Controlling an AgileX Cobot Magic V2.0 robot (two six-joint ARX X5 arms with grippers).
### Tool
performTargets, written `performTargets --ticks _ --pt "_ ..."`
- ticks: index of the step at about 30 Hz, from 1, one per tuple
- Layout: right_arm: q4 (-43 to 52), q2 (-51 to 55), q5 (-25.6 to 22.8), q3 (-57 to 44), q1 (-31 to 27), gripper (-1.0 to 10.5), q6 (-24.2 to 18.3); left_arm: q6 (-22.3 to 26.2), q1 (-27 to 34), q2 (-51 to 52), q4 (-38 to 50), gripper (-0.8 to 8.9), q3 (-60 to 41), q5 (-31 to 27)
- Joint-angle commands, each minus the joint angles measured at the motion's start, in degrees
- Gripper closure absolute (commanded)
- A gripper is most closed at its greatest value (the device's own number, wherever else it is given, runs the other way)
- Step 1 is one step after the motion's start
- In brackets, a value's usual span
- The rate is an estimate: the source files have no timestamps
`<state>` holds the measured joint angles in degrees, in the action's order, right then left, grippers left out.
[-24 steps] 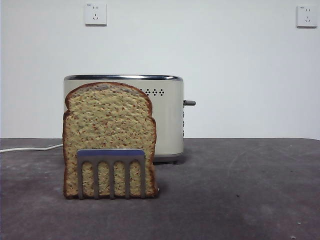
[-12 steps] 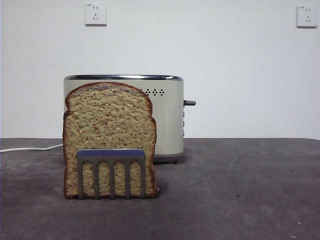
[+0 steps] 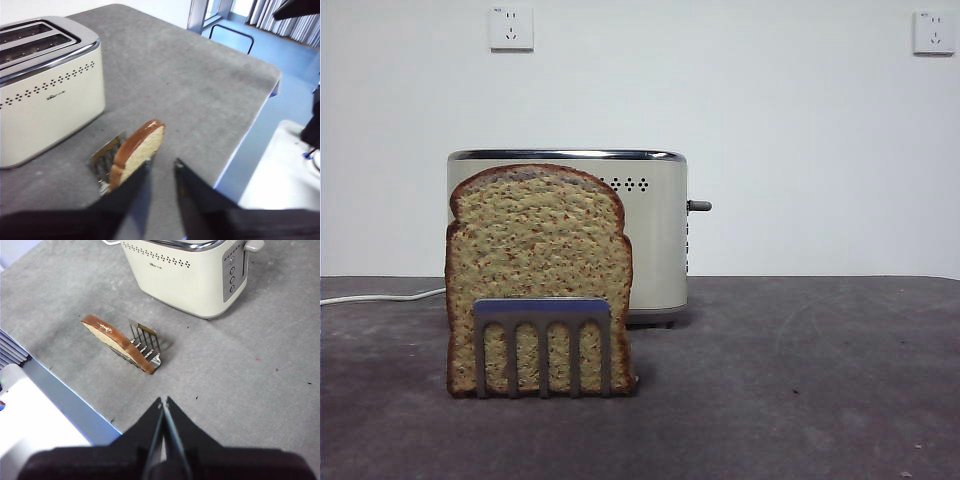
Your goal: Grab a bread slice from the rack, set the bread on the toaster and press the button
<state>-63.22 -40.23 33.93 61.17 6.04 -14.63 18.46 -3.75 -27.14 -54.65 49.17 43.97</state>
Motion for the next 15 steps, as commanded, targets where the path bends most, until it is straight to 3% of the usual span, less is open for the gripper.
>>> performTargets --ticks 1,8,15 --pt "0.09 0.11 0.28 0.07 0.09 9.6 -0.52 1.29 -1.22 0.15 1.27 2.22 0.07 -2.16" --pt "0.09 0.09 0.28 0.07 0.09 9.6 -0.52 3.45 -6.23 -4.42 1.38 2.20 3.54 -6.86" --pt "0.07 0.09 0.28 0.07 0.09 9.6 -0.55 7.72 -14.29 -15.93 -1.90 2.20 13.44 -11.82"
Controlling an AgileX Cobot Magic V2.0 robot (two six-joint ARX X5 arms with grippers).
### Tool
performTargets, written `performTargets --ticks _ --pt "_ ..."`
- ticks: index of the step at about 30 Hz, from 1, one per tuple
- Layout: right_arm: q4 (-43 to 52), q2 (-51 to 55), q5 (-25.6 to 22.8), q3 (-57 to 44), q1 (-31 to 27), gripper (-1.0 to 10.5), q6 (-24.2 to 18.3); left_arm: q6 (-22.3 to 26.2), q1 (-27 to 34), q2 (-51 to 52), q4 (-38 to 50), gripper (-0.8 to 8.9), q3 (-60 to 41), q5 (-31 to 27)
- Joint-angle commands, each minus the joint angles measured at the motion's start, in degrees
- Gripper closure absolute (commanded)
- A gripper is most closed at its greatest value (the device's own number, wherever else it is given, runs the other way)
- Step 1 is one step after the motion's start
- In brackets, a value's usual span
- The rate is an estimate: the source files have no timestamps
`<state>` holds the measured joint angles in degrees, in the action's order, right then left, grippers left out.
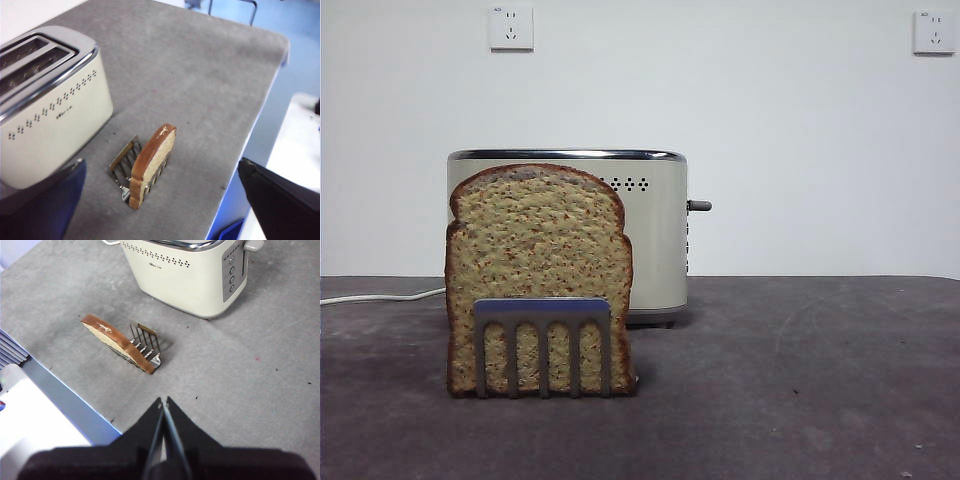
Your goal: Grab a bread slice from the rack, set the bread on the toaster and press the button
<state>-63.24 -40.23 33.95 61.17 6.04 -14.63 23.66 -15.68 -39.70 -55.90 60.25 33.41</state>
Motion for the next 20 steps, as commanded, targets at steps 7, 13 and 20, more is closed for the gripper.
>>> performTargets --ticks 7,13,20 --pt "0.09 0.09 0.48 0.07 0.09 9.6 -0.57 6.60 -11.91 -17.22 -2.93 2.21 11.28 -7.87" --pt "0.11 -0.02 0.48 0.07 0.09 9.6 -0.57 12.02 -19.17 -27.56 -2.89 2.21 12.92 -14.08" --pt "0.11 -0.28 0.48 0.07 0.09 9.6 -0.76 16.85 -23.98 -37.31 -2.23 2.21 12.92 -19.45"
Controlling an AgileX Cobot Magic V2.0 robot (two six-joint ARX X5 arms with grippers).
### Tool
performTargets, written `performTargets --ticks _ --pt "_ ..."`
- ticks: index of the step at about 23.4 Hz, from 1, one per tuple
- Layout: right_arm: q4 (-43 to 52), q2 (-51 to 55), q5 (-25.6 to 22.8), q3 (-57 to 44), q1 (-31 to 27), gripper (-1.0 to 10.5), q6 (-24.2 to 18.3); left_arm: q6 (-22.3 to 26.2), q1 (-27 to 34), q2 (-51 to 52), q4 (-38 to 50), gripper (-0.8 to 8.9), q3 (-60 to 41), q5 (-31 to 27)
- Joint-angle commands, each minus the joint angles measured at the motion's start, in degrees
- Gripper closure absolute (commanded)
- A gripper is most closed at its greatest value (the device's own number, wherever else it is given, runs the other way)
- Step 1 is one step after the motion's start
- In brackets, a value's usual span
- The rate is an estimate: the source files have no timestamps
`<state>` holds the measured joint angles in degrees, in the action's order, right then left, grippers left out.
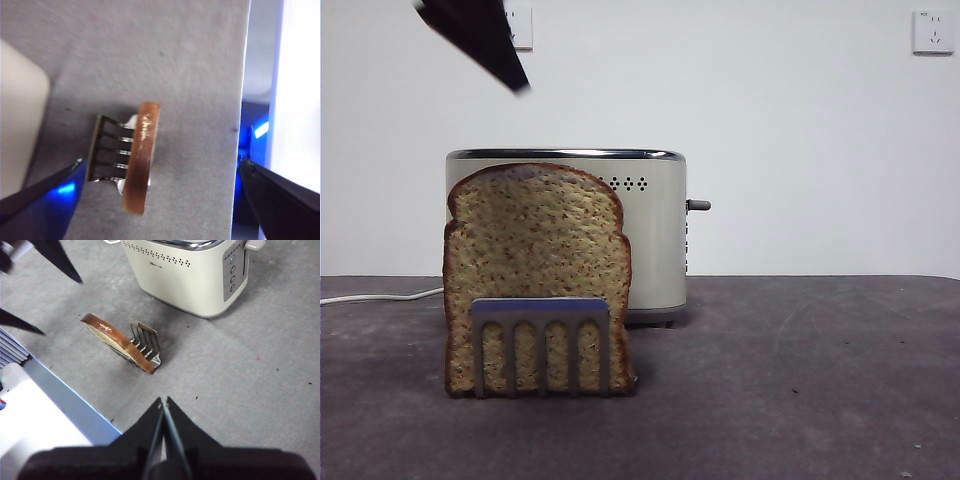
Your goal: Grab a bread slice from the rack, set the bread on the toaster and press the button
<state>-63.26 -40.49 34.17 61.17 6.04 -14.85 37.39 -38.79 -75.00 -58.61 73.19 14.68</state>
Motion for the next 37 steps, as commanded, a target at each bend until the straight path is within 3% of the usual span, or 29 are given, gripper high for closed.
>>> performTargets --ticks 1,6,8,12,14,26,31,37 --pt "0.13 -0.02 0.28 0.07 0.09 9.6 -0.55 3.63 -1.27 -3.10 0.70 2.21 -0.02 -1.25" --pt "0.13 -0.02 0.26 0.07 0.09 9.6 -0.55 6.40 -1.99 -8.55 1.03 2.69 -0.02 -4.31" --pt "0.11 0.00 0.26 0.07 0.09 9.6 -0.52 6.40 -1.97 -10.49 1.40 3.77 -0.02 -4.31" --pt "0.13 -0.02 0.26 0.07 0.09 9.6 -0.55 6.40 -1.97 -11.10 3.30 7.17 -0.02 -4.28" --pt "0.13 -0.02 0.26 0.07 0.09 9.6 -0.66 6.38 -1.97 -11.10 3.26 8.22 -0.02 -4.26" --pt "0.13 -0.02 0.26 0.07 0.09 9.6 -0.66 6.40 -1.97 -10.16 3.10 8.22 1.88 -4.76" --pt "0.15 -0.02 0.26 0.07 0.09 9.6 -0.66 6.40 -1.97 -10.16 -4.59 8.22 12.50 -6.29" --pt "0.15 -0.02 0.24 0.07 0.09 9.6 -0.70 7.67 -2.01 -10.16 -7.37 8.22 31.63 -15.28"
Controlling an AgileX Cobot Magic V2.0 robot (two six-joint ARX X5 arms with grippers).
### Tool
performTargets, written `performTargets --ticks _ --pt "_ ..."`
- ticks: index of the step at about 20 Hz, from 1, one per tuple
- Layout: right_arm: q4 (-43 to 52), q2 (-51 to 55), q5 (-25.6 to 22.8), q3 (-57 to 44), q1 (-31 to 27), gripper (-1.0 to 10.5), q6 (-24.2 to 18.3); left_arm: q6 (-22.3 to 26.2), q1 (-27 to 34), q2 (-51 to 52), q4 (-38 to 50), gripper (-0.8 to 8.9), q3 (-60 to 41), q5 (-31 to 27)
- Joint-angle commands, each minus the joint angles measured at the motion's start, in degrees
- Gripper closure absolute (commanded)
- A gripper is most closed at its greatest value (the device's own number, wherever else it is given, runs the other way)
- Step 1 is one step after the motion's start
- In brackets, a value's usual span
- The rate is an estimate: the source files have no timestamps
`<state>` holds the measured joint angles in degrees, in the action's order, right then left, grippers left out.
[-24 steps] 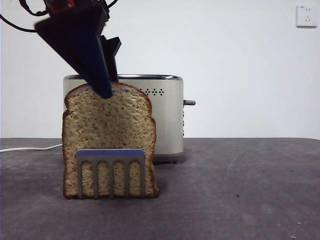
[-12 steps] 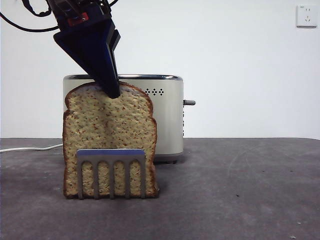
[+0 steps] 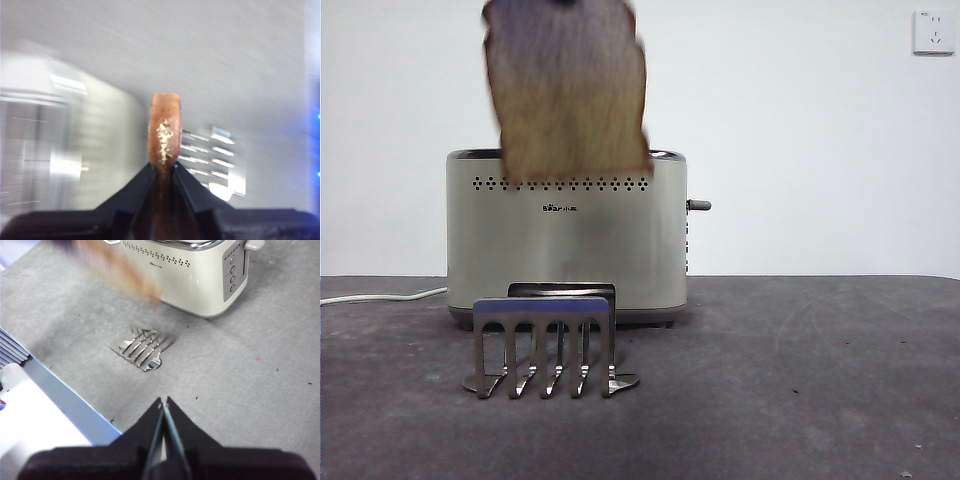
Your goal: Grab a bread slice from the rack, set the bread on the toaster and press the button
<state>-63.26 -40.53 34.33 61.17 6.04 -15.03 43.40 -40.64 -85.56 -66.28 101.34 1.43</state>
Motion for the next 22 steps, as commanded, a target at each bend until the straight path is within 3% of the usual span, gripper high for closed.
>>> performTargets --ticks 1,4,9,22 --pt "0.15 0.02 0.09 0.07 0.09 9.6 -0.52 3.19 -0.13 0.39 0.77 8.22 5.88 -4.09" --pt "0.15 0.02 0.09 0.07 0.09 9.6 -0.50 9.05 -0.02 0.39 3.41 8.22 7.87 -8.20" --pt "0.13 0.02 0.09 0.07 0.09 9.6 -0.50 15.47 3.43 -1.81 6.38 8.23 7.87 -8.52" --pt "0.13 -0.26 0.11 0.07 0.09 9.6 -0.50 16.70 11.41 -8.92 8.48 8.22 7.87 -0.68"
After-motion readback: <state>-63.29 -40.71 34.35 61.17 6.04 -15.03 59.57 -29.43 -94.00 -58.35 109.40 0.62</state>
